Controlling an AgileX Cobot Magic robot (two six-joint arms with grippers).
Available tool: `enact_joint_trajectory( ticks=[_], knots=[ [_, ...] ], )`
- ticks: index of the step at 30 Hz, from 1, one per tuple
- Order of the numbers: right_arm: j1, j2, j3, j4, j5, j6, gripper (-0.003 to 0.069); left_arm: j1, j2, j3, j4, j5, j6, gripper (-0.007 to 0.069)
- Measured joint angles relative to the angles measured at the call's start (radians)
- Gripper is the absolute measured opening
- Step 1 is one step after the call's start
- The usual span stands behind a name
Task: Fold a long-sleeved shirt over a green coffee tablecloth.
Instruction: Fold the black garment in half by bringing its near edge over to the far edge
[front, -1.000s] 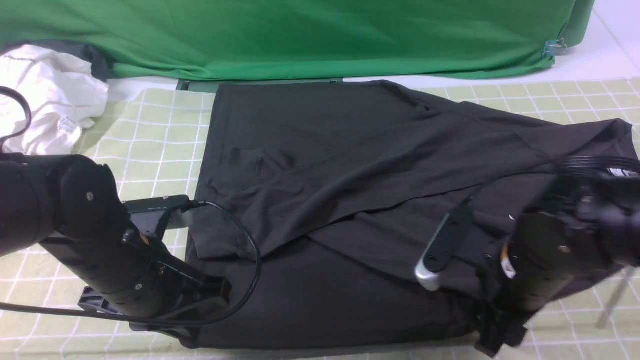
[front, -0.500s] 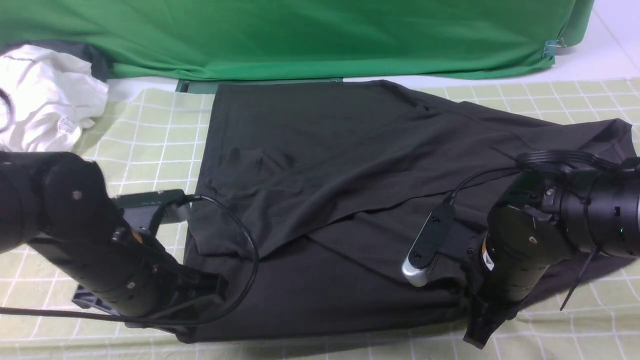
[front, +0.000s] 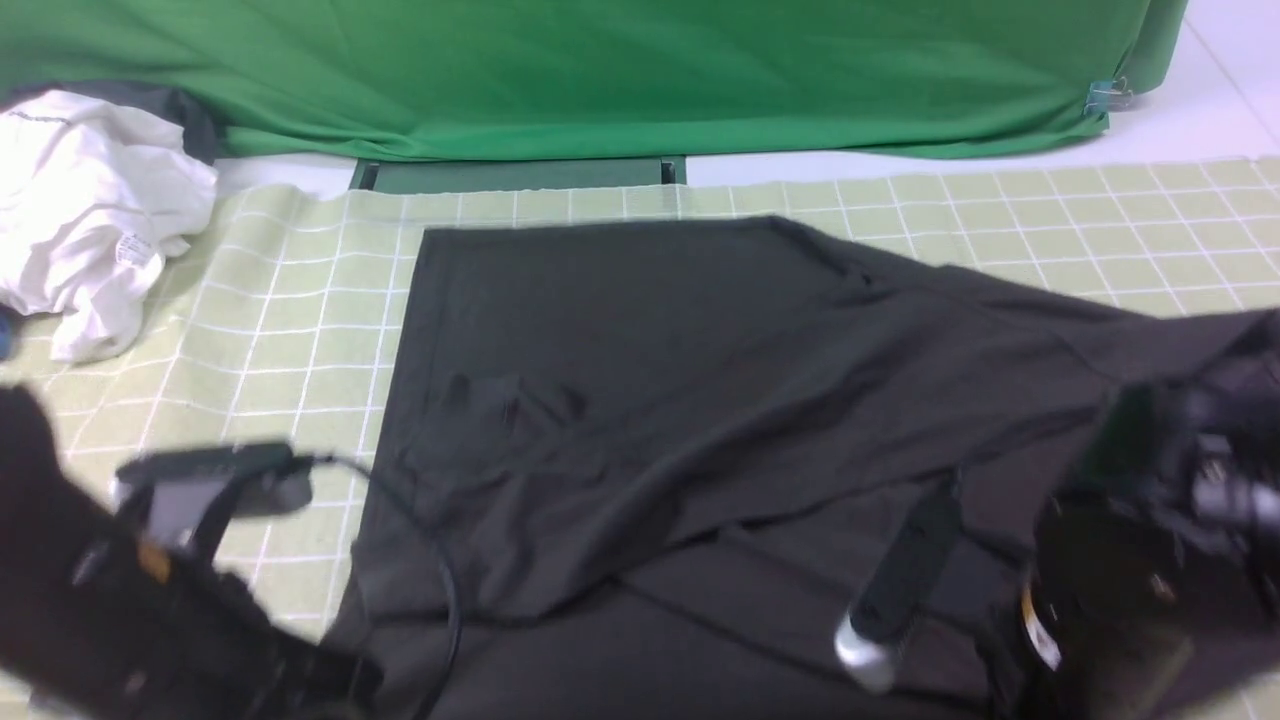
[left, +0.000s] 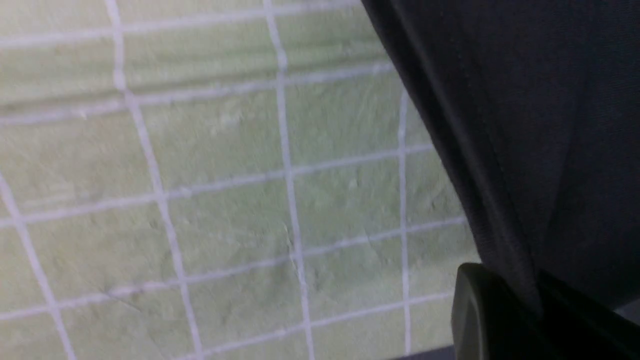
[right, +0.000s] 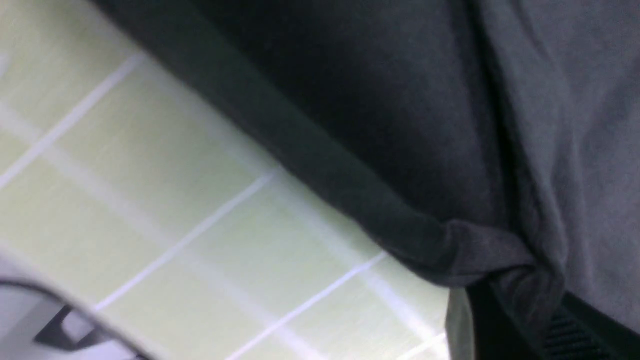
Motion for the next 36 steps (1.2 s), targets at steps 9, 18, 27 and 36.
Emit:
enact_joint_trajectory(
  ticks=[9, 18, 27, 36],
  knots=[
    [-0.055, -0.06, -0.058, -0.023, 0.028, 0.019, 0.005, 0.0, -0.127, 0.015, -0.121, -0.031, 0.012, 0.0023],
    [-0.285, 0.045, -0.291, -0.03, -0.053, -0.062, 0.005, 0.012, 0.064, -0.152, -0.022, -0.217, -0.123, 0.0023],
    [-0.399, 0.268, -0.579, -0.016, -0.077, -0.11, 0.005, 0.135, 0.37, -0.409, -0.087, -0.22, -0.059, 0.0023],
    [-0.413, 0.495, -0.903, -0.017, -0.061, -0.131, 0.005, 0.218, 0.582, -0.627, -0.151, -0.206, -0.052, 0.0023]
  ],
)
